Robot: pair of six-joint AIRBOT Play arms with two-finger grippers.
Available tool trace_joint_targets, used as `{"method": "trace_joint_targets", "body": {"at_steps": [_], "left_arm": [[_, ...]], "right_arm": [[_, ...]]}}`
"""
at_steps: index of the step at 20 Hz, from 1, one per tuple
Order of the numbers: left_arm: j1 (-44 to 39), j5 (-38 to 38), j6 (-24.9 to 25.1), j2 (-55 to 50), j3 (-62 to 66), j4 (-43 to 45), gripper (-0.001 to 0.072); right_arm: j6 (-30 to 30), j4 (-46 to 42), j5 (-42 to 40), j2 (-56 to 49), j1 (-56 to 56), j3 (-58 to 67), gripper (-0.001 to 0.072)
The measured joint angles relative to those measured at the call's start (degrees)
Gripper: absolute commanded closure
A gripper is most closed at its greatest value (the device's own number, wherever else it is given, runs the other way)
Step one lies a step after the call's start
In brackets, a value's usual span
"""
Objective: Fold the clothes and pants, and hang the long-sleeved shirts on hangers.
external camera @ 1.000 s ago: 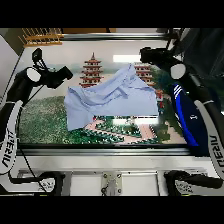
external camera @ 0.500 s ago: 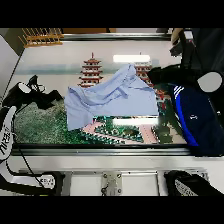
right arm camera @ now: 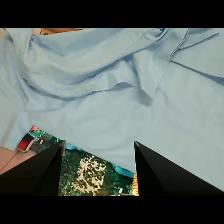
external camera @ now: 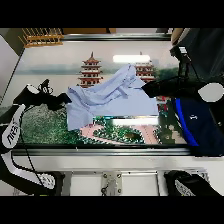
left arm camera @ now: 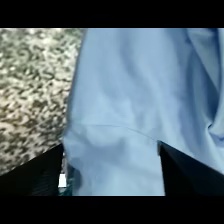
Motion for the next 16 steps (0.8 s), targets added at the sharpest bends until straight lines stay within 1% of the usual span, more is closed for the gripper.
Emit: {"method": "trace_joint_targets", "body": {"at_steps": [1,2,5,7,9,10,11,13,14,16], "left_arm": [[-0.96,-0.37,0.17,-0.52,0.31,0.35,0.0678],[-1.81,-0.63,0.39,-0.87,0.68,0.90,0.0699],[-3.15,-1.97,0.52,-0.72,1.77,0.42,0.0701],[-3.45,-2.71,0.55,1.22,0.48,0.90,0.0700],[-3.63,-2.49,0.57,4.66,-2.86,1.73,0.0700],[-3.67,-2.12,0.59,6.56,-4.85,2.21,0.0700],[-3.69,-1.77,0.59,8.79,-7.17,2.38,0.0700],[-3.76,-0.92,0.63,12.50,-11.28,2.75,0.0700],[-3.76,-0.15,0.70,14.12,-12.98,2.80,0.0700],[-3.76,1.03,0.72,16.59,-15.52,3.02,0.0700]], "right_arm": [[0.00,0.20,0.07,0.09,0.00,-0.07,0.0243],[0.00,0.20,0.37,0.15,-0.07,-0.11,0.0242],[0.28,-0.28,1.77,0.46,-2.12,-0.46,0.0242],[2.56,-1.70,4.44,0.52,-5.40,-2.25,0.0241],[8.13,-4.48,6.12,0.59,-9.66,-6.01,0.0242],[12.96,-6.64,6.51,0.48,-12.33,-9.01,0.0241],[17.79,-8.37,5.95,0.26,-14.93,-12.26,0.0241],[25.20,-9.55,2.32,-0.94,-19.30,-18.80,0.0241],[27.71,-8.94,-0.31,-2.01,-20.87,-21.75,0.0241],[30.03,-6.21,-5.42,-4.90,-22.08,-25.49,0.0242]]}}
